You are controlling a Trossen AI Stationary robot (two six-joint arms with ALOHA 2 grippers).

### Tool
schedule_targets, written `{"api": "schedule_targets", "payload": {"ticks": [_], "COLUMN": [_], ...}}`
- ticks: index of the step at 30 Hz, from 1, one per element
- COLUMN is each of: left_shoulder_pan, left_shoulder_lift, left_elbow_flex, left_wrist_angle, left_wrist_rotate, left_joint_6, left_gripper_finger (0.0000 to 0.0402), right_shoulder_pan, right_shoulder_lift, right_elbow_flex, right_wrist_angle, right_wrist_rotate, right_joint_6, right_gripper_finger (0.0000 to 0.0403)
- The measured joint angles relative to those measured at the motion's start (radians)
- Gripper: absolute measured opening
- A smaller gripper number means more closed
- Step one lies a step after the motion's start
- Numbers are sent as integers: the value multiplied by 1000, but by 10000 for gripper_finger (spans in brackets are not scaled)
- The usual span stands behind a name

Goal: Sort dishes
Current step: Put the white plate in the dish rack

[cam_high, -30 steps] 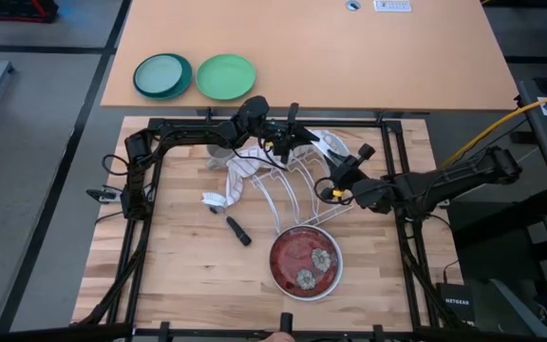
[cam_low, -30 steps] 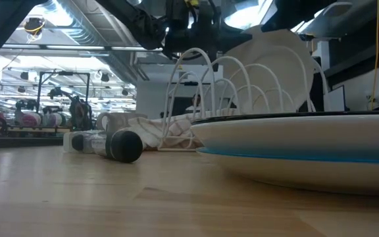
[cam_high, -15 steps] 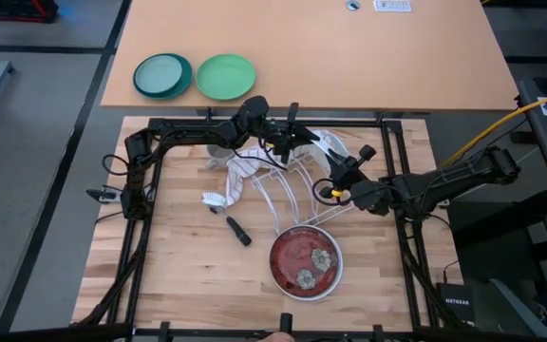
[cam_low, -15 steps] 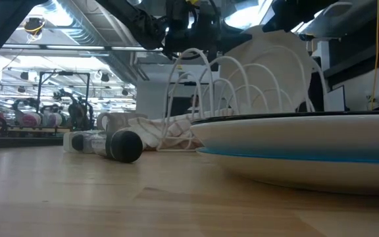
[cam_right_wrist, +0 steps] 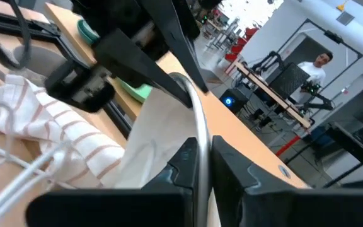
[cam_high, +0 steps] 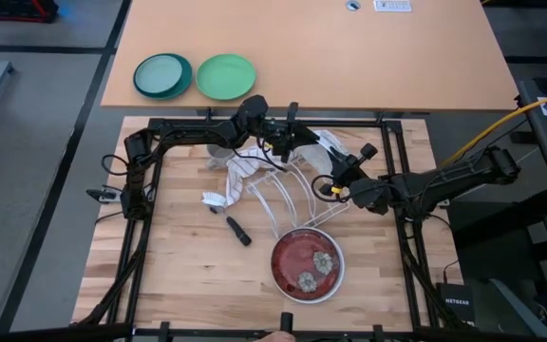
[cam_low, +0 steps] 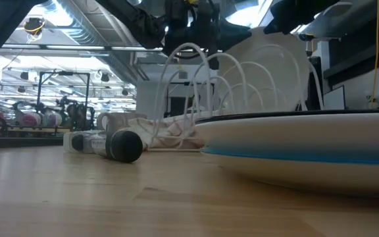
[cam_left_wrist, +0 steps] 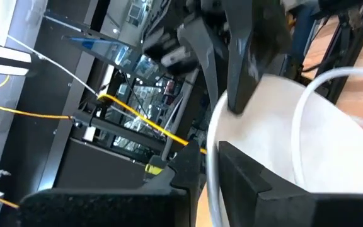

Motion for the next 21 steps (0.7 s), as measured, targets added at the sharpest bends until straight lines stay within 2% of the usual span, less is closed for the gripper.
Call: {"api": "schedule_targets", "payload": {"ticks": [21], "left_shoulder_pan": [0], "left_shoulder_lift": [0], "left_elbow_flex": [0], "left_wrist_angle": [42], "left_wrist_rotate": [-7], "left_joint_6": [6], "left_gripper_finger": [88], "right_shoulder_pan": [1], "right_shoulder_lift": [-1], "right_elbow_flex": [0], "right_wrist_angle": [-33], "right_wrist_rotate": [-3], "right_joint_6": [61], "right_gripper_finger": [27]}}
